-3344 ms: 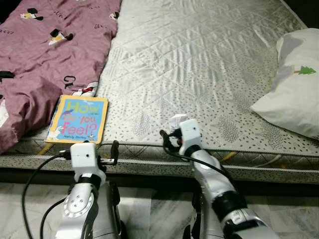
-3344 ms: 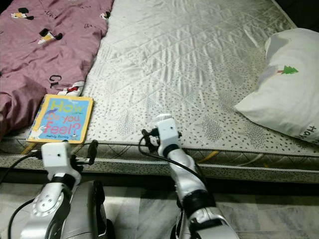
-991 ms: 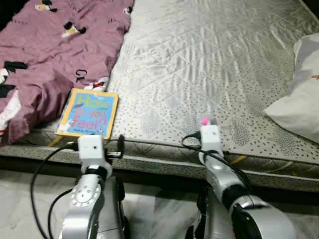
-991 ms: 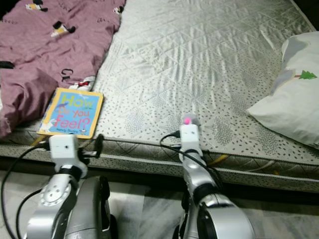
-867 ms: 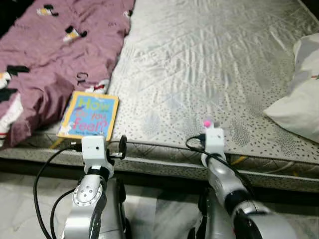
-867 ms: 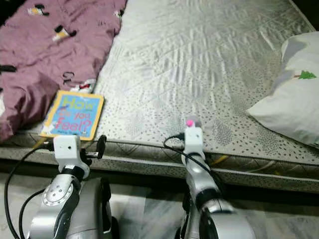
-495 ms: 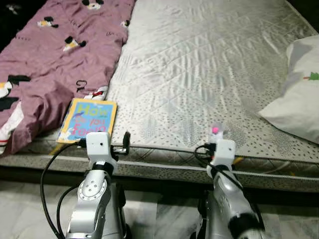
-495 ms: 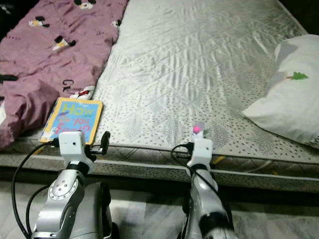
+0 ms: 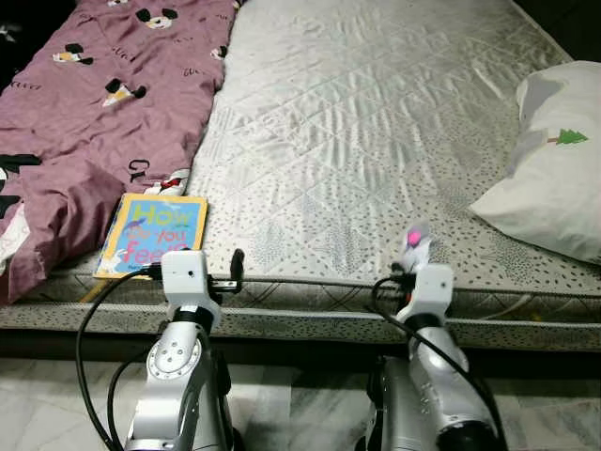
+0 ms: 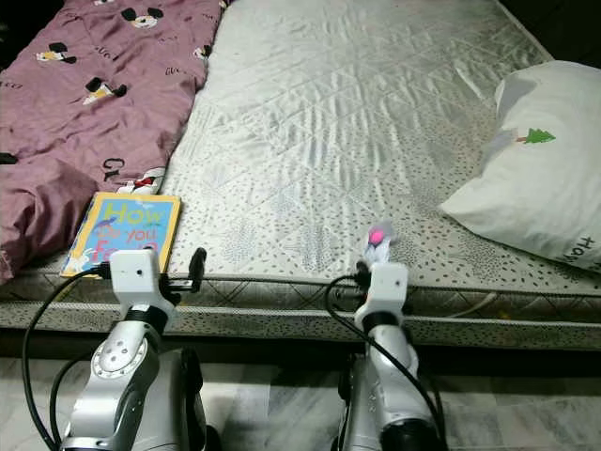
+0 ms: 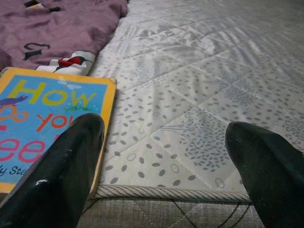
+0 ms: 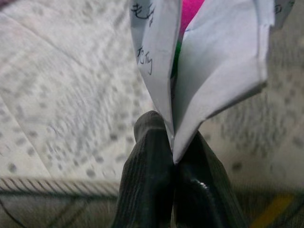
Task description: Clean up the room
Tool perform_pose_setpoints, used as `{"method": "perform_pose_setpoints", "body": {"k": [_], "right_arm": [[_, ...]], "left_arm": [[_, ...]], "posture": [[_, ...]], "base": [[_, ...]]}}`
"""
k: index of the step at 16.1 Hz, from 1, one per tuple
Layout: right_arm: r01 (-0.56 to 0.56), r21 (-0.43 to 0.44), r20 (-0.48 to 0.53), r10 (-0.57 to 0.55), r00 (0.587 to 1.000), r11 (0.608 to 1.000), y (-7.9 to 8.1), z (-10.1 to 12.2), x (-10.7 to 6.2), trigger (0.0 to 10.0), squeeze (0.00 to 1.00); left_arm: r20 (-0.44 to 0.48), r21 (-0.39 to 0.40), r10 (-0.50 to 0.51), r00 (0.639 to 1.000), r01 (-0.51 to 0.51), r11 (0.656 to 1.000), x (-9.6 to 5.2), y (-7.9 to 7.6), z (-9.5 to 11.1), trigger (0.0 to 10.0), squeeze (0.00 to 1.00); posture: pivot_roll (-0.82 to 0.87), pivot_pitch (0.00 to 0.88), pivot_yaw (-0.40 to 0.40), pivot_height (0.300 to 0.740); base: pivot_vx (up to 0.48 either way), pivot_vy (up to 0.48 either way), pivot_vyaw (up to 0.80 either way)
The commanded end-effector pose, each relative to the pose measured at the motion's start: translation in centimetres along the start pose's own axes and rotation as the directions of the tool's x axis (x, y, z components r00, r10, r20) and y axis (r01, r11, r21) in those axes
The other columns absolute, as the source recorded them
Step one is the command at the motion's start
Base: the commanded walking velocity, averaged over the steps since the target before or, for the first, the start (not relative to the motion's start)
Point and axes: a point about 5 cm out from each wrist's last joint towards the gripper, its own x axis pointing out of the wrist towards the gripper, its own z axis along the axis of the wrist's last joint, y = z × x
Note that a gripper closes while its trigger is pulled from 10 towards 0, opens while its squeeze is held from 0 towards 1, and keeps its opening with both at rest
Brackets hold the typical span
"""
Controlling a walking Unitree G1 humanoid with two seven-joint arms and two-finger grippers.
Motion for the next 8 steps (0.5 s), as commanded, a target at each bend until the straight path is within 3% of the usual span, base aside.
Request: {"method": "perform_pose_setpoints", "body": {"k": [1, 5, 8], "right_arm": [[-0.036, -0.015, 0.005, 0.037, 0.999, 0.999, 0.4, 0.6, -0.2, 10.0, 0.0], [-0.068, 0.014, 0.045, 0.067, 0.997, 0.998, 1.0, 1.7, -1.1, 10.0, 0.0], [-0.058, 0.039, 0.031, 0.057, 0.998, 0.998, 1.0, 2.1, -0.8, 10.0, 0.0]], "left_arm": [[-0.021, 0.002, 0.023, 1.0, -0.023, 1.0, -0.4, 0.5, -0.7, 10.0, 0.0], [-0.04, -0.013, 0.04, 0.998, -0.041, 0.999, -0.9, 0.6, -1.2, 10.0, 0.0], [-0.033, -0.009, 0.035, 0.999, -0.035, 0.999, -0.7, 0.5, -0.9, 10.0, 0.0]], "posture": [[-0.03, 0.129, 0.015, 0.531], [-0.03, 0.147, 0.012, 0.531], [-0.03, 0.15, 0.013, 0.549]], "base": [[0.0, 0.0, 0.0], [0.0, 0.0, 0.0], [0.0, 0.0, 0.0]]}}
